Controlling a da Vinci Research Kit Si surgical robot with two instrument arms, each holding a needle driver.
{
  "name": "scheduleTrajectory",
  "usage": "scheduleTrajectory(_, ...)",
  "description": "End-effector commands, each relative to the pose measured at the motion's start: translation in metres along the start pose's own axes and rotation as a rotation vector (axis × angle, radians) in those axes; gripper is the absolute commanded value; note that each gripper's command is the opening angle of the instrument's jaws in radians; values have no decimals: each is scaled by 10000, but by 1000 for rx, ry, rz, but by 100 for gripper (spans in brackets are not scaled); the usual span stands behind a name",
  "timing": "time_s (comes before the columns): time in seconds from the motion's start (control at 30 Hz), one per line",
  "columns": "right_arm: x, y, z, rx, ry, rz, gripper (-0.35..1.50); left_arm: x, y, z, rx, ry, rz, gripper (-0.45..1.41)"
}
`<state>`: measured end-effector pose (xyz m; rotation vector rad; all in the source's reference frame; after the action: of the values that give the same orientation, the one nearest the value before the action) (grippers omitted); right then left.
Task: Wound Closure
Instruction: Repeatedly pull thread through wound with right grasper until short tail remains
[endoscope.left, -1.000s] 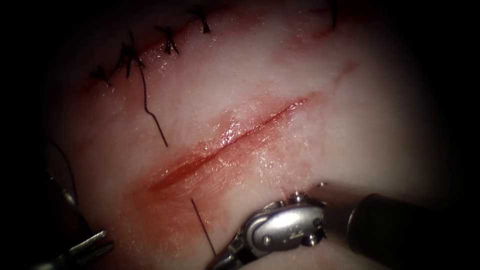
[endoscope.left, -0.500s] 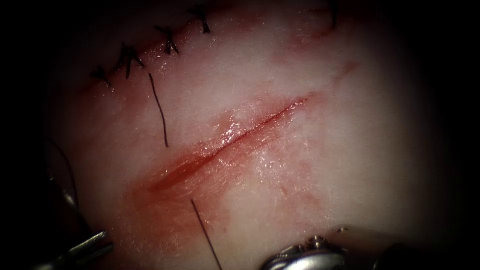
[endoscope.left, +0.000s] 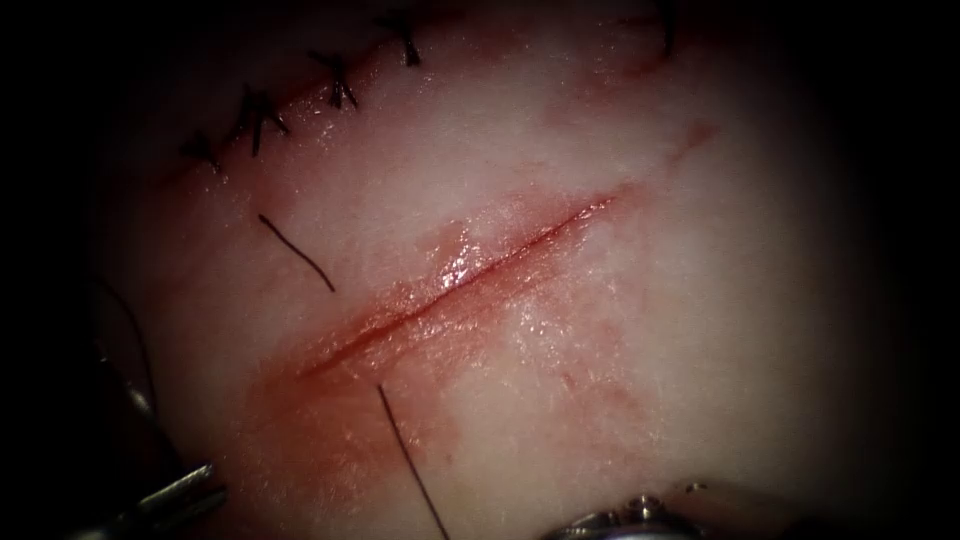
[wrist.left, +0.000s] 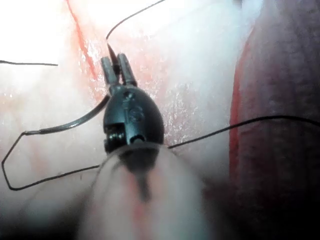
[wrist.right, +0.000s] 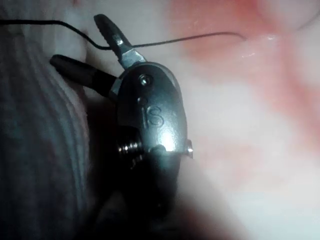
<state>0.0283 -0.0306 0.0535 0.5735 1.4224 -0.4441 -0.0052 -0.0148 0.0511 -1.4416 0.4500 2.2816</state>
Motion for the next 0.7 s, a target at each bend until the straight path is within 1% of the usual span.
scheduleTrajectory(0.03, -8, 21, -11, -63, -21, 18, 121, -4, 0, 7, -1, 0, 1, -45)
scheduleTrajectory(0.07, -10, 29, -20, -103, -37, 35, 120, -4, 0, 7, -1, 0, 1, -45)
scheduleTrajectory(0.1, -12, 41, -34, -158, -58, 68, 113, -4, 0, 7, -1, 0, 1, -45)
scheduleTrajectory(0.13, -14, 52, -46, -206, -79, 87, 96, -4, 0, 7, -1, 0, 1, -45)
scheduleTrajectory(0.17, -16, 63, -57, -266, -110, 102, 96, -4, 0, 7, -1, 0, 1, -45)
scheduleTrajectory(0.2, -18, 73, -68, -336, -146, 130, 101, -4, 0, 8, -1, 1, 1, -45)
scheduleTrajectory(0.23, -21, 86, -81, -428, -185, 167, 116, -4, 0, 8, -1, 0, 1, -45)
scheduleTrajectory(0.27, -23, 95, -89, -491, -205, 189, 126, -4, 0, 9, -1, 0, 1, -45)
scheduleTrajectory(0.3, -25, 103, -97, -538, -214, 203, 128, -4, 1, 9, 0, 0, 1, -45)
scheduleTrajectory(0.37, -27, 119, -109, -607, -195, 242, 128, -4, 1, 10, -1, 2, 1, -45)
scheduleTrajectory(0.47, -23, 139, -115, -661, -157, 267, 128, -5, 1, 9, -2, 3, 2, -45)
scheduleTrajectory(0.57, -17, 158, -109, -671, -92, 296, 123, -5, 1, 9, -2, 3, 2, -45)
scheduleTrajectory(0.67, -15, 178, -95, -672, 10, 391, 109, -5, 2, 9, -1, 2, 2, -45)
scheduleTrajectory(0.7, -16, 185, -89, -673, 28, 423, 109, -4, 3, 10, 0, 2, 3, -45)
